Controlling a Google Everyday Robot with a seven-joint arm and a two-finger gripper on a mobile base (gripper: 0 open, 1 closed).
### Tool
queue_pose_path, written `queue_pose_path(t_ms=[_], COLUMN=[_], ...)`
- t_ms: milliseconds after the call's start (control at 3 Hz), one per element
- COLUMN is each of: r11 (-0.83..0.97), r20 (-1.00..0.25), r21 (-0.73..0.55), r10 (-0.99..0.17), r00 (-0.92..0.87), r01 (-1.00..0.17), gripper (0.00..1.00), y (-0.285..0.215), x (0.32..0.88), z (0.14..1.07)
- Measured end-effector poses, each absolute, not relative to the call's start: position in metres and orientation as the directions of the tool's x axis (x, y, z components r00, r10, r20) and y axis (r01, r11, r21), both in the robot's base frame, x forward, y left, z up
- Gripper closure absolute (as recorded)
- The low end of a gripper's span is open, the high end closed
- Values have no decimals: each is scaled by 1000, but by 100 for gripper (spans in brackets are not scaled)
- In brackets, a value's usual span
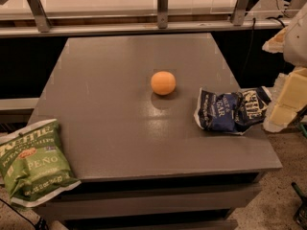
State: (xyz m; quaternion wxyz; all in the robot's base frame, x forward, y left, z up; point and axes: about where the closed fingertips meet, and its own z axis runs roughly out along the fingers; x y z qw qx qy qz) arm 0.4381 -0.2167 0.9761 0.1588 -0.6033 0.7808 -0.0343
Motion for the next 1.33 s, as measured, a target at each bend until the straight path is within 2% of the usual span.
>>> queue_pose_path(t_ms=[333, 667, 1000, 1333], r11=[269, 265, 292, 330], r20=[-214, -295, -430, -537], r21=[-251, -313, -340, -313], r10=[-952, -940, -893, -835], r00=[-218, -172, -128, -121], r01=[-930, -912, -894, -891], gripper=[0, 0, 0, 0], y=[-216, -208, -182, -152], x=[440, 460, 510, 563], z=[977, 985, 993, 990])
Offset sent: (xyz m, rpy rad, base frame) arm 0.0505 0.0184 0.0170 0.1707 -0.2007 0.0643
